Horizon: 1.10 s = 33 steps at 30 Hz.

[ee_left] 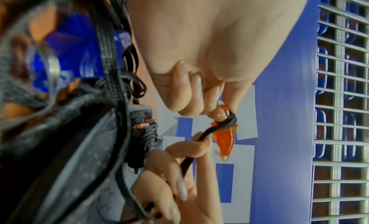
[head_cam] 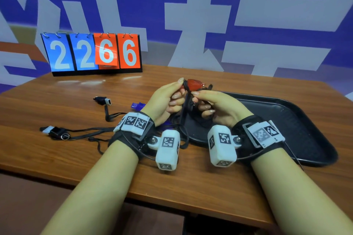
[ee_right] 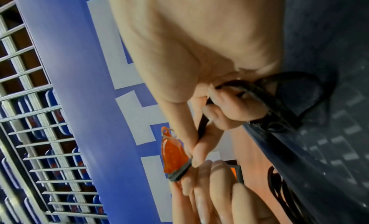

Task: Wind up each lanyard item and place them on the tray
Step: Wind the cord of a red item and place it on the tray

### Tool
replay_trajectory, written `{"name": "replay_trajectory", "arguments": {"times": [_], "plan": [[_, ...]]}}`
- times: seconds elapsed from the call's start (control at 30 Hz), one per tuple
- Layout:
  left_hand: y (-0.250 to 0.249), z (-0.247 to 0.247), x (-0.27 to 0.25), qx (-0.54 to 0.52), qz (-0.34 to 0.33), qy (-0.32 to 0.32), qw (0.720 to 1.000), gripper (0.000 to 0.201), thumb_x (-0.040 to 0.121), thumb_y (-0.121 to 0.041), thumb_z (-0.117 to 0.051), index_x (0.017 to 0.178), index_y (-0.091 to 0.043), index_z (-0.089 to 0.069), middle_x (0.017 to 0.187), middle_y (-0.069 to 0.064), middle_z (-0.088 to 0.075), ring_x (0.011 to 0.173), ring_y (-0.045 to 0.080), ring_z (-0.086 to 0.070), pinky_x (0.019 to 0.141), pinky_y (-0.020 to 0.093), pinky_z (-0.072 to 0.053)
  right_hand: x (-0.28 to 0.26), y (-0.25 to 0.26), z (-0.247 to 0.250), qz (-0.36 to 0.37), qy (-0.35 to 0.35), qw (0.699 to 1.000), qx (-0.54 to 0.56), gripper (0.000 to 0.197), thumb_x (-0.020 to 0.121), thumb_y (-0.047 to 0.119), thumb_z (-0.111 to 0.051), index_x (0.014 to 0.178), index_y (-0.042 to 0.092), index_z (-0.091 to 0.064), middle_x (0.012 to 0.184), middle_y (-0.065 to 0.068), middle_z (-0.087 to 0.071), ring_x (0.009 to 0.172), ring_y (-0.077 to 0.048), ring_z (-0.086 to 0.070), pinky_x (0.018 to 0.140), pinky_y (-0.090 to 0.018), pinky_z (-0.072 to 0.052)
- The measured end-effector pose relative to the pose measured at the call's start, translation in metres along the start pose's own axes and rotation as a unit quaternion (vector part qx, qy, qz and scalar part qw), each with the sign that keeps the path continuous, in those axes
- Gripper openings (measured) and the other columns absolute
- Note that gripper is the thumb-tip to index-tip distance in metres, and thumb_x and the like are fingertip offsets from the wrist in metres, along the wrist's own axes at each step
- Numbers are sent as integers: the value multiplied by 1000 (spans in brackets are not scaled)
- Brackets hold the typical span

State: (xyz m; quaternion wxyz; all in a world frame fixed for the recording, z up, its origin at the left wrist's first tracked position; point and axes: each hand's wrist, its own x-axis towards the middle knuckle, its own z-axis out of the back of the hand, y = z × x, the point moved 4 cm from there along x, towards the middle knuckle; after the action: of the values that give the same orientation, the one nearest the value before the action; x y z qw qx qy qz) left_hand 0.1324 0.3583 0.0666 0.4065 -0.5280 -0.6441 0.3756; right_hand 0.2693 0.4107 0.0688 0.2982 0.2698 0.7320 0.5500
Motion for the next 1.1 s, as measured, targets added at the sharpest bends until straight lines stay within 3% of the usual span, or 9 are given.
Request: {"name": "replay_trajectory", "arguments": {"times": [0.17,0.27,0.47,0.63,0.7,0.8,0.9,1.03,1.1], "plan": [[4,-5,-4,61,44,55,996,46,104,-22,-44,59,-19,-55,58,-5,-26,44,3,-22,41,19,-8,2,-3,9,-29,-32,999,26,14,96,11,-55,82,14,-59,67,4,-50,47,-2,-30,37,-9,-22],[5,-5,-6,121,63,60,989,39,103,-21,-46,65,-18,-54,57,-7,-27,44,3,-22,40,17,-9,2,2,14,21,-61,998,8,8,93,15,-63,97,9,-64,69,3,-50,49,-3,-32,38,-11,-21],[2,-4,-7,209,52,51,975,32,103,-25,-47,72,-14,-49,55,-9,-29,45,4,-20,42,19,-9,-4,17,11,139,-78,986,-56,10,92,15,-63,92,10,-71,73,2,-65,48,-5,-32,41,-14,-20],[-5,1,-5,235,14,6,972,24,103,-28,-49,103,-5,-58,58,-7,-35,44,2,-24,37,13,-17,-9,21,0,205,-88,963,-151,9,92,13,-65,96,13,-73,82,-9,-69,60,-13,-51,53,-20,-34],[-5,3,-3,226,-5,-14,974,25,103,-28,-49,100,-4,-59,61,-4,-34,42,2,-25,36,13,-19,-10,21,-3,217,-102,962,-128,7,91,5,-66,98,5,-65,78,-12,-69,52,-8,-56,47,-15,-37],[-4,4,-2,215,-31,-39,975,32,103,-27,-49,78,-8,-54,52,-8,-34,41,4,-25,37,15,-17,-11,21,-4,235,-95,956,-146,9,88,7,-70,89,5,-61,76,-10,-74,42,-8,-44,41,-15,-30],[-2,2,-1,196,-43,-44,979,31,103,-27,-49,82,-5,-53,54,-6,-39,43,6,-25,38,16,-15,-13,21,-5,238,-74,956,-153,9,87,8,-71,83,5,-63,75,-10,-74,44,-7,-42,43,-16,-29],[-3,3,-1,136,-51,-52,988,31,103,-25,-50,75,-11,-52,58,-3,-41,42,4,-27,37,15,-15,-13,17,-3,211,-57,958,-185,12,88,15,-71,98,8,-74,89,-8,-76,54,-10,-42,48,-17,-32],[-3,2,-2,105,-52,-47,992,30,103,-25,-50,75,-12,-53,57,-4,-42,42,4,-28,37,15,-16,-11,16,-2,194,-49,966,-163,12,87,15,-71,97,9,-74,90,-6,-76,53,-10,-40,49,-18,-30]]}}
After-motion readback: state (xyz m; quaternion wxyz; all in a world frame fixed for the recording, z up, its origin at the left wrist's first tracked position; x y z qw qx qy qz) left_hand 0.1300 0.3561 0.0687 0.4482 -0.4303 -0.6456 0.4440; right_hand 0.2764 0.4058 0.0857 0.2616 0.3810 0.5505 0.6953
